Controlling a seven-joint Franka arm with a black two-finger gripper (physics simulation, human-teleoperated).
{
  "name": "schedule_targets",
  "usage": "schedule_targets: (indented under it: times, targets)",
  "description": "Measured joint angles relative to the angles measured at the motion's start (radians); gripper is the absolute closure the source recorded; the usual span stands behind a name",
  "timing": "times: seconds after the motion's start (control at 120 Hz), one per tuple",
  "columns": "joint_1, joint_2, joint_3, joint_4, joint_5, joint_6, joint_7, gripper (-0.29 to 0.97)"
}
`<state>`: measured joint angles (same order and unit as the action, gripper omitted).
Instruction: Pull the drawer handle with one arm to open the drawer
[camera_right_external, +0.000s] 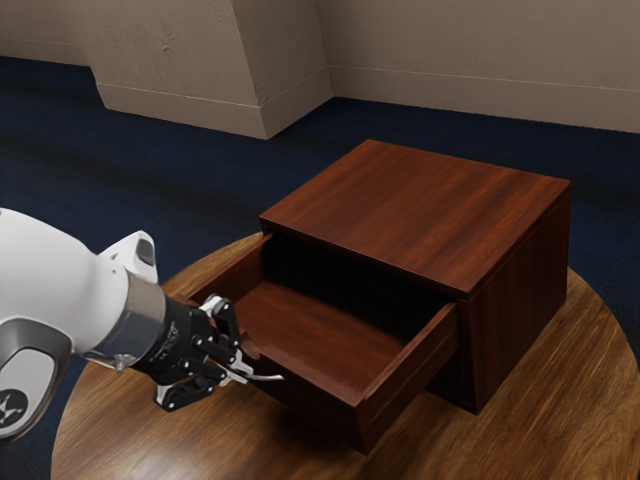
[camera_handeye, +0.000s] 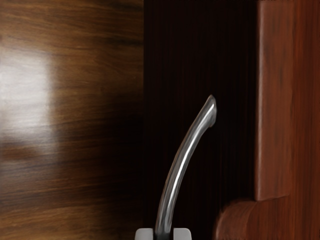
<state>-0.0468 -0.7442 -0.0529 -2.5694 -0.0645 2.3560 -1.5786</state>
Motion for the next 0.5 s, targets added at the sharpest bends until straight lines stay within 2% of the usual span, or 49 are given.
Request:
schedule_targets:
  times: [0.083,0.383,0.45,0.5]
  targets:
    - [0.001,-0.002,-0.001,0.0,0.0,-0.003,0.0,0.79]
    - [0.017,-0.095,-0.031,-0.028,0.001,-0.035,0.005,0.5]
    - [0.034,-0.061,-0.074,0.069,0.001,-0.075,0.006,0.37]
    - [0.039,0.029,-0.092,0.22,0.001,-0.136,0.006,0.29]
